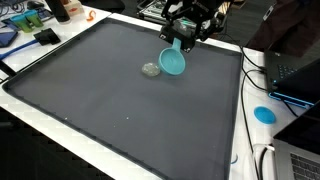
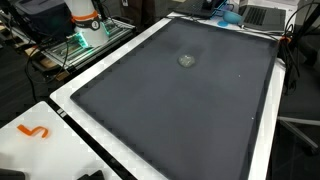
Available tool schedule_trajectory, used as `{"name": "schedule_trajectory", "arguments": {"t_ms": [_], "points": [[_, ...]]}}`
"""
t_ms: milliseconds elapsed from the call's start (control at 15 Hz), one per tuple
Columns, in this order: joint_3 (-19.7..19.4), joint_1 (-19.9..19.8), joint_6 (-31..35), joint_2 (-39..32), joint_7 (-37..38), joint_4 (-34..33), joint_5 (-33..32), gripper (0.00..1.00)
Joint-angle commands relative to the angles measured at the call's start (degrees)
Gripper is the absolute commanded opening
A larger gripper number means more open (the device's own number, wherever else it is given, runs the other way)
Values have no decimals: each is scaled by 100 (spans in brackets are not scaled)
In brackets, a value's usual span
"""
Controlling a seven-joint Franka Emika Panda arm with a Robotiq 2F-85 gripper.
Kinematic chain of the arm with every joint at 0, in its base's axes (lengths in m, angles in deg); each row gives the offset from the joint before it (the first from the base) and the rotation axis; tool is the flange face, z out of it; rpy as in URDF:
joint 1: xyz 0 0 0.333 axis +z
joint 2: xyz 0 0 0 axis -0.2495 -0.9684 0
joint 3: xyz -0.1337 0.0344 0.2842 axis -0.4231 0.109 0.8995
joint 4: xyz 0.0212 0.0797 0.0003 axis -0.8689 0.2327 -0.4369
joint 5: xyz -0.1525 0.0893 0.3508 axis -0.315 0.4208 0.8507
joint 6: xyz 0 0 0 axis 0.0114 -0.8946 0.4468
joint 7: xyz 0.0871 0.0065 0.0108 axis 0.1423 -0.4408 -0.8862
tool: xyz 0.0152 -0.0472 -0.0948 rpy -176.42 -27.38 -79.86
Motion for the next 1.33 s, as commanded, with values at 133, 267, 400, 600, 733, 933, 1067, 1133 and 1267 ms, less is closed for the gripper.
{"name": "schedule_trajectory", "arguments": {"t_ms": [133,267,400,600,733,933,1067,1133,1267], "points": [[-283,144,17,-334,-468,-441,-79,28],[-309,163,10,-253,-385,-349,41,53],[-330,163,11,-298,-413,-402,42,53],[-331,176,11,-317,-417,-427,42,53],[-331,178,11,-320,-417,-434,42,53],[-330,169,61,-366,-424,-479,69,28],[-351,184,132,-454,-417,-567,23,28],[-362,181,188,-476,-418,-589,20,28],[-374,156,220,-517,-446,-634,121,28]]}}
